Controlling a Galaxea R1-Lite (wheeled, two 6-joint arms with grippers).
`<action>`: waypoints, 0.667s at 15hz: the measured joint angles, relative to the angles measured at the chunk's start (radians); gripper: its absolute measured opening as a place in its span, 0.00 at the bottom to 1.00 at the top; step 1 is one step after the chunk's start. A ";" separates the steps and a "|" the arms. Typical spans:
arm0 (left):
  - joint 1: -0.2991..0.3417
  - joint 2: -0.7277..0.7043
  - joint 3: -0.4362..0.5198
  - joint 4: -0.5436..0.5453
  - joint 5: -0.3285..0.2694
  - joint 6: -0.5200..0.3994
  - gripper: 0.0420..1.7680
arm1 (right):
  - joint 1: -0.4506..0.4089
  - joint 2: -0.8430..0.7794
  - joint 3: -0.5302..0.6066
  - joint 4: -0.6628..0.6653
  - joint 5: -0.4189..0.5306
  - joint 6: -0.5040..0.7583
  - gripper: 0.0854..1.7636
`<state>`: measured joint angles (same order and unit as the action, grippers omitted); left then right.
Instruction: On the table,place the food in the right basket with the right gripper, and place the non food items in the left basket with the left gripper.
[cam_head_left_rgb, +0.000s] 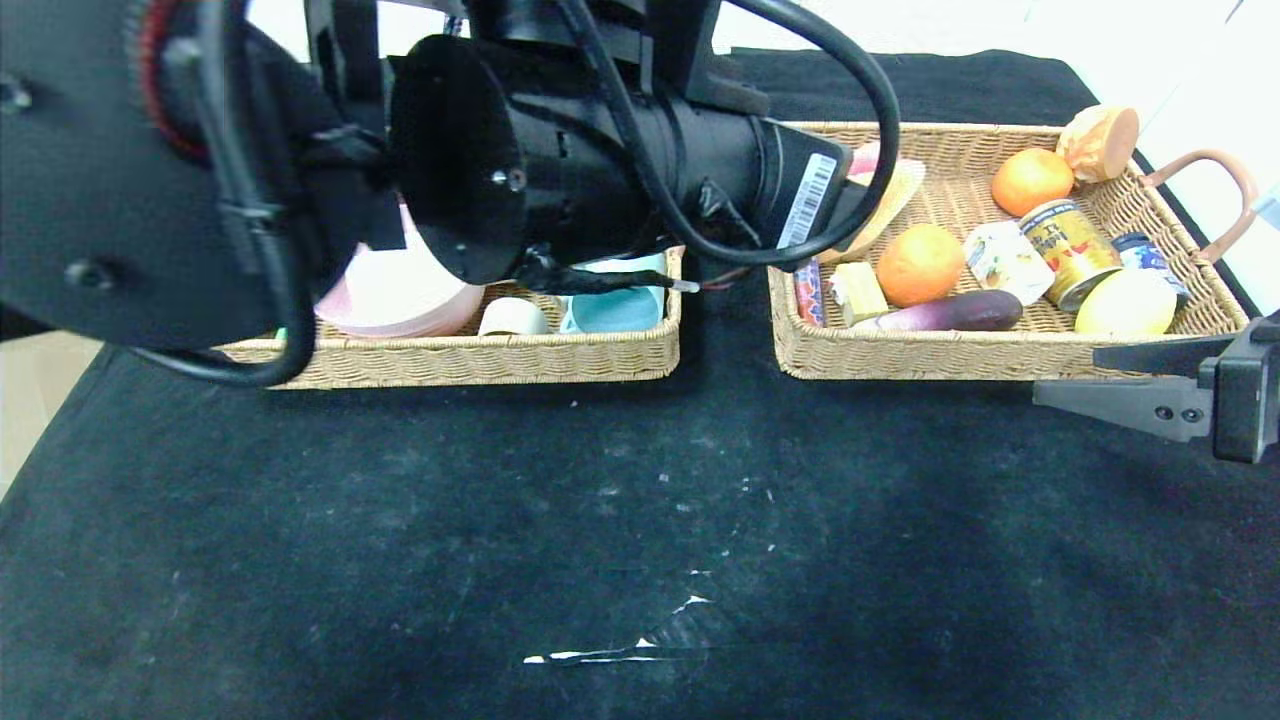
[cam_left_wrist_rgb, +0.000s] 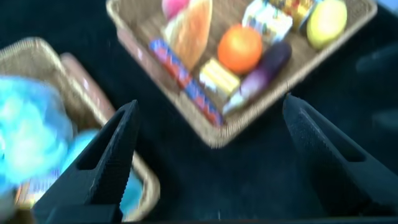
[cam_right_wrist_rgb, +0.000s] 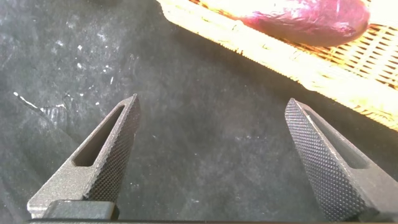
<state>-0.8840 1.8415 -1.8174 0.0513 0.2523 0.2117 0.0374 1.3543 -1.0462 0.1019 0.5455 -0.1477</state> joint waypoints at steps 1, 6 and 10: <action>-0.001 -0.034 0.032 0.037 0.001 -0.023 0.94 | -0.001 0.000 0.001 0.000 0.000 -0.001 0.96; 0.012 -0.203 0.249 0.090 0.004 -0.096 0.95 | 0.003 0.000 0.010 0.001 0.000 -0.003 0.96; 0.039 -0.346 0.460 0.080 0.020 -0.104 0.96 | 0.011 -0.001 0.022 -0.001 -0.096 -0.014 0.96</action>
<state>-0.8447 1.4955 -1.3574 0.1313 0.2728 0.1081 0.0481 1.3532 -1.0243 0.1004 0.4491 -0.1615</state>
